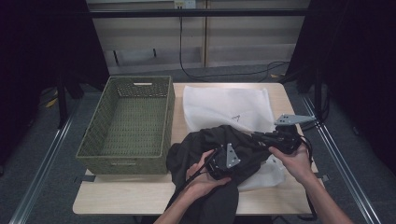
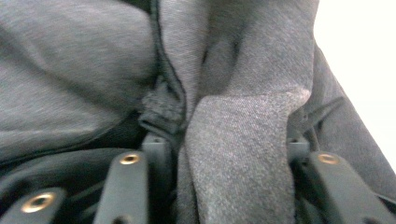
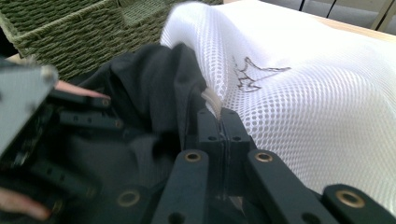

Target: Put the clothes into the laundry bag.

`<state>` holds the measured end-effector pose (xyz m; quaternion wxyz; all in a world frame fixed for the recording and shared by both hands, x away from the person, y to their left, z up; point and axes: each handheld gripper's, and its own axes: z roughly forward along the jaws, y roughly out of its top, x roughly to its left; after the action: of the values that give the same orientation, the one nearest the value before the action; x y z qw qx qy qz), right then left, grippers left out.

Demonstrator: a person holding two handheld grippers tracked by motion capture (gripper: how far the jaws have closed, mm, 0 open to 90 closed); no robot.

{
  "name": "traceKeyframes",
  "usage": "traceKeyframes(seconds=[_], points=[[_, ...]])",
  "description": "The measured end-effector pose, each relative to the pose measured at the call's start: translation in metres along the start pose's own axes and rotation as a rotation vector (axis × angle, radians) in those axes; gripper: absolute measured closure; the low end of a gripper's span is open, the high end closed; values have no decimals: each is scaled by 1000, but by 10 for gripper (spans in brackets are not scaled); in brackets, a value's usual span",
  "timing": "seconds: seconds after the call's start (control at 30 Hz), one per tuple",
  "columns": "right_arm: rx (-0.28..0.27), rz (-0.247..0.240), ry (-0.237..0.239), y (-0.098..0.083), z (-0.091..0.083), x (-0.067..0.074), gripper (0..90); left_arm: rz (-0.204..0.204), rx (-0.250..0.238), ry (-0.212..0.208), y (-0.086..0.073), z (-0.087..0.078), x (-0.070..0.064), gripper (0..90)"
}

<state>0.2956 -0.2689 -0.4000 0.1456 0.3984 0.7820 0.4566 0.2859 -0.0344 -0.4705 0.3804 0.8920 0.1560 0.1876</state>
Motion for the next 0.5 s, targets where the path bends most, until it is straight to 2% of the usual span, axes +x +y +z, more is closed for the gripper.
traceKeyframes(seconds=[0.03,0.07,0.13,0.17,0.2,0.23,0.3,0.33,0.37,0.43,0.5], points=[[0,0,-3,0,0,-1,892,-36,-12,-9,0,-3,7,572],[-1,2,-2,-1,-1,-1,892,-64,-26,3,0,-6,11,587],[-2,4,5,0,-2,1,892,-54,-14,53,1,-11,17,605],[1,0,11,1,-1,2,892,-89,-9,80,1,-13,27,611],[1,0,11,1,-1,2,892,-89,-9,80,1,-13,27,612],[4,-7,11,3,-1,5,892,-122,-32,86,1,-13,31,612],[4,-21,17,6,0,12,892,-131,-48,96,2,-18,39,617],[1,-27,24,7,-1,16,892,-127,-57,117,4,-21,40,619],[-12,-24,44,12,-3,22,892,-131,-68,119,5,-23,43,621],[-19,-20,55,14,-4,25,892,-152,-83,131,11,-26,46,622],[-27,-29,68,21,-4,32,892,-153,-87,94,15,-24,49,622]])
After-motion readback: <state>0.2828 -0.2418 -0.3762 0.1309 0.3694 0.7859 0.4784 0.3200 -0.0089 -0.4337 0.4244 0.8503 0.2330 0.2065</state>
